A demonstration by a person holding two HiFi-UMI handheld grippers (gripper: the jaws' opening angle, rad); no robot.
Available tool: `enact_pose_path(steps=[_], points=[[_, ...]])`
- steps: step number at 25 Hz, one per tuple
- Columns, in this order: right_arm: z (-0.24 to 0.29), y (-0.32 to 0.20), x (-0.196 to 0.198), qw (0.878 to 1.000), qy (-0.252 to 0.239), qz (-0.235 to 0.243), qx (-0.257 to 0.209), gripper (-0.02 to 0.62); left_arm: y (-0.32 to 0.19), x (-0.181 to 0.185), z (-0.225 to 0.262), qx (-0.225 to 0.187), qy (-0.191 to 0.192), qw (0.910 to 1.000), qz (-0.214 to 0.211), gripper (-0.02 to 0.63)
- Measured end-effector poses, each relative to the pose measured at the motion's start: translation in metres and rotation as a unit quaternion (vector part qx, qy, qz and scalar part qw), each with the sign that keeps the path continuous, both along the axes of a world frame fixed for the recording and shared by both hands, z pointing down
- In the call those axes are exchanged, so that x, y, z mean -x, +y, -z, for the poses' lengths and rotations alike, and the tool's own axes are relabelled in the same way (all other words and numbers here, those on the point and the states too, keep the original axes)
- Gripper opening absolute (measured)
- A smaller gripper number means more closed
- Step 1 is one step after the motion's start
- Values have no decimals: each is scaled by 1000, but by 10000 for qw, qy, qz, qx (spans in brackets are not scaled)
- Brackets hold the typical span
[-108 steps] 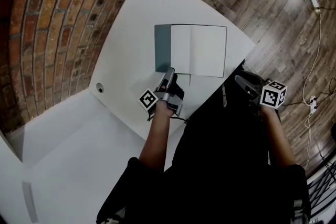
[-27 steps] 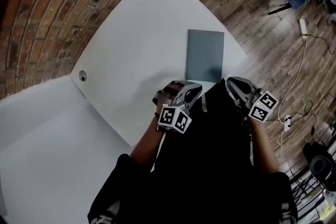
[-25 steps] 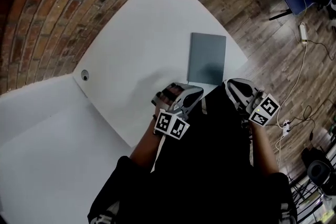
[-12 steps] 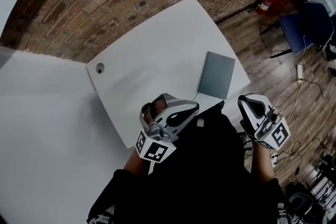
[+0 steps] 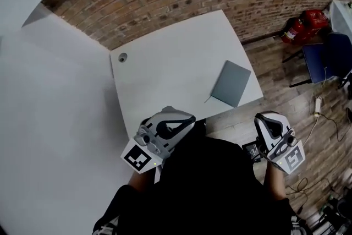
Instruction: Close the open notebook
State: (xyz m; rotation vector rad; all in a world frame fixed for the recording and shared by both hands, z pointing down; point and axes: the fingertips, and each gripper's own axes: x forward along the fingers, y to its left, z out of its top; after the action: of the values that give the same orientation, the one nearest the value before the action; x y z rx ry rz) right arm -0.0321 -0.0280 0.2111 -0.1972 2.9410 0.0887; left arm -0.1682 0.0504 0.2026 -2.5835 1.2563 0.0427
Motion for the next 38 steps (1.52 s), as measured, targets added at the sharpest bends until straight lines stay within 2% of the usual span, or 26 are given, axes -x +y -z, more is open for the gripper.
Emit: enact_pose_path(steps=[5,8,11,16,19,23,27,30,34,38], points=[[7,37,-35,9995,-144,264,100,6,55,-34,24,-69,921,9949,-408,17],[-11,60,-60,9988,-69,342,355,6,78,-65,20,54,1061,9932,-485,16],[-26,82,-81,9972,14,373,646,6,100,-87,2,460,1227,9901,-501,17],[-67,116,-121,9919,181,468,1170,6,133,-121,-39,1170,1132,9859,-392,17],[-81,131,-143,9889,225,352,1427,6,148,-152,-59,1660,1170,9763,-754,17],[-89,152,-160,9874,231,205,1550,6,157,-181,-76,2014,1168,9653,-1184,17],[-88,174,-174,9889,239,22,1467,6,169,-188,-80,1966,1230,9651,-1214,17],[-84,198,-181,9905,432,-123,1301,6,185,-186,-81,1847,1227,9689,-1099,17],[-76,241,-171,9913,627,-205,1137,6,223,-174,-79,1709,1106,9745,-941,17],[-83,288,-151,9891,865,-3,1189,6,266,-162,-90,1705,1048,9764,-811,17]])
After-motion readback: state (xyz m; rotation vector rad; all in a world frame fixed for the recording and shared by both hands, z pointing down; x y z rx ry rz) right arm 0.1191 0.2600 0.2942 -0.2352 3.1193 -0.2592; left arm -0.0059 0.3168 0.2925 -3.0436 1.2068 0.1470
